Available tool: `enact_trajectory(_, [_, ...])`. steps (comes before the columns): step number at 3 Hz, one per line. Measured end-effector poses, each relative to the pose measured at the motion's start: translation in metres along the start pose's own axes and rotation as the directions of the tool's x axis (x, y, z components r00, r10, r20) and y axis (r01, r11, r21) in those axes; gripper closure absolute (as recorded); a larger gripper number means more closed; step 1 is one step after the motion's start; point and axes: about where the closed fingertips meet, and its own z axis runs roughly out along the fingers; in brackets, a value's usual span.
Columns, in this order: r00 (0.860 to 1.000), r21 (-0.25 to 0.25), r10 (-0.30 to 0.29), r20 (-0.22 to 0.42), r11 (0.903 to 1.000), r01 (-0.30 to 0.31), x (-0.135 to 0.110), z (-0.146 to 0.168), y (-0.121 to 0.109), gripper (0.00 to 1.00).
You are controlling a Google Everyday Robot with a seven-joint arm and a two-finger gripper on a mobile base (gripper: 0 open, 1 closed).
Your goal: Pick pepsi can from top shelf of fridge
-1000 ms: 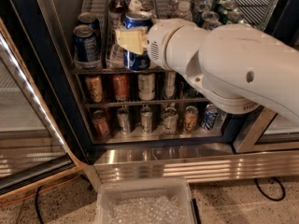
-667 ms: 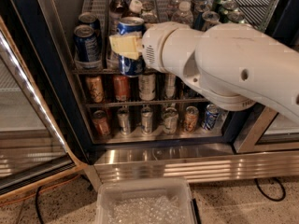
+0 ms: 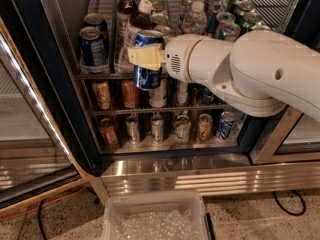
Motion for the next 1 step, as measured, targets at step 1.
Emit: enact_trajectory(1, [1.0,0.0,0.0,0.0,1.0,0.0,0.0,0.0,0.0,1.0])
